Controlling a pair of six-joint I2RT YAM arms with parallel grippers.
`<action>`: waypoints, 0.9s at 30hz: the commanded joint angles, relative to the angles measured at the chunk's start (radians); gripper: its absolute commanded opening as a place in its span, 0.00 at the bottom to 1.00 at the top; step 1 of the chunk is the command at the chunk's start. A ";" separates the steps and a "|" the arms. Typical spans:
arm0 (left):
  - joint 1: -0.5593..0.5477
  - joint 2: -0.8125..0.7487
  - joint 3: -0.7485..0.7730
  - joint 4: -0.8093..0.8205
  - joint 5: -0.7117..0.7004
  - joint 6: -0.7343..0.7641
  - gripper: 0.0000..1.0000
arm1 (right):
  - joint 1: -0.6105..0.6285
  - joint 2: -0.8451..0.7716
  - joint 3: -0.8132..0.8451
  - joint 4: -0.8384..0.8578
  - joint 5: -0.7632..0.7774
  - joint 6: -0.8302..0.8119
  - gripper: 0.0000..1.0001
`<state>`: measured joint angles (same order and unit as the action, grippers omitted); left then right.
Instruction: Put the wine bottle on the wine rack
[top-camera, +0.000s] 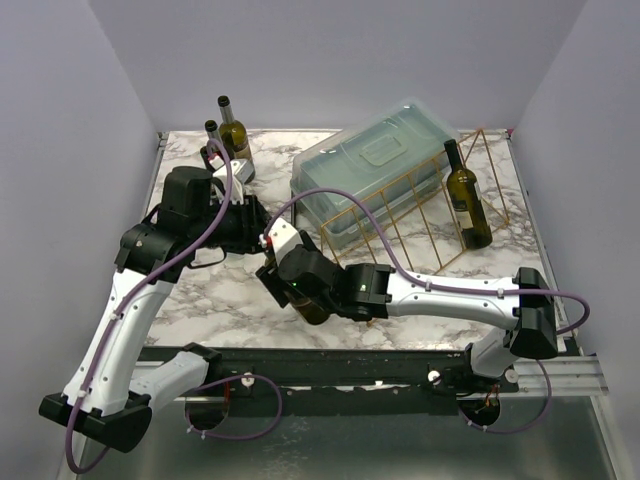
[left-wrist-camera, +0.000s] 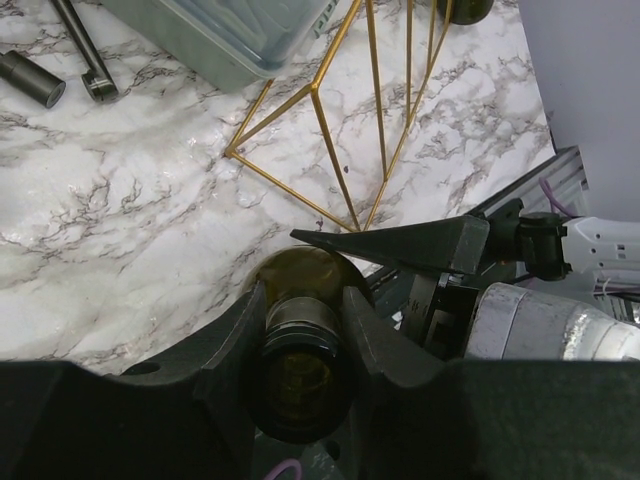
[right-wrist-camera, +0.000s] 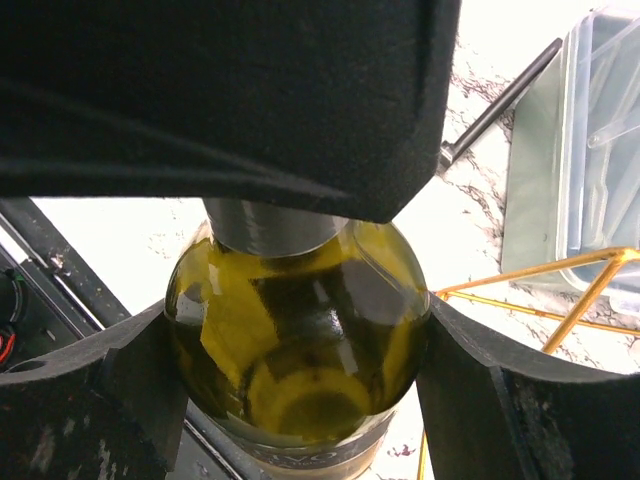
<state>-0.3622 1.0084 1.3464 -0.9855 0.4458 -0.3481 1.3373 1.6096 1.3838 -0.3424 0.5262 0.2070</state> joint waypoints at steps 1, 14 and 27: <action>-0.004 -0.014 0.057 0.030 0.064 -0.038 0.31 | 0.000 -0.033 -0.008 0.031 0.017 -0.001 0.01; -0.004 -0.070 0.108 0.002 -0.046 -0.031 0.98 | -0.001 -0.137 -0.069 0.092 0.001 0.012 0.01; -0.006 -0.291 0.103 0.071 -0.430 -0.071 0.99 | 0.000 -0.231 0.023 0.012 0.025 0.013 0.01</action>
<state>-0.3626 0.7876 1.4631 -0.9695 0.1696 -0.3904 1.3357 1.4483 1.3247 -0.3573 0.5301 0.2169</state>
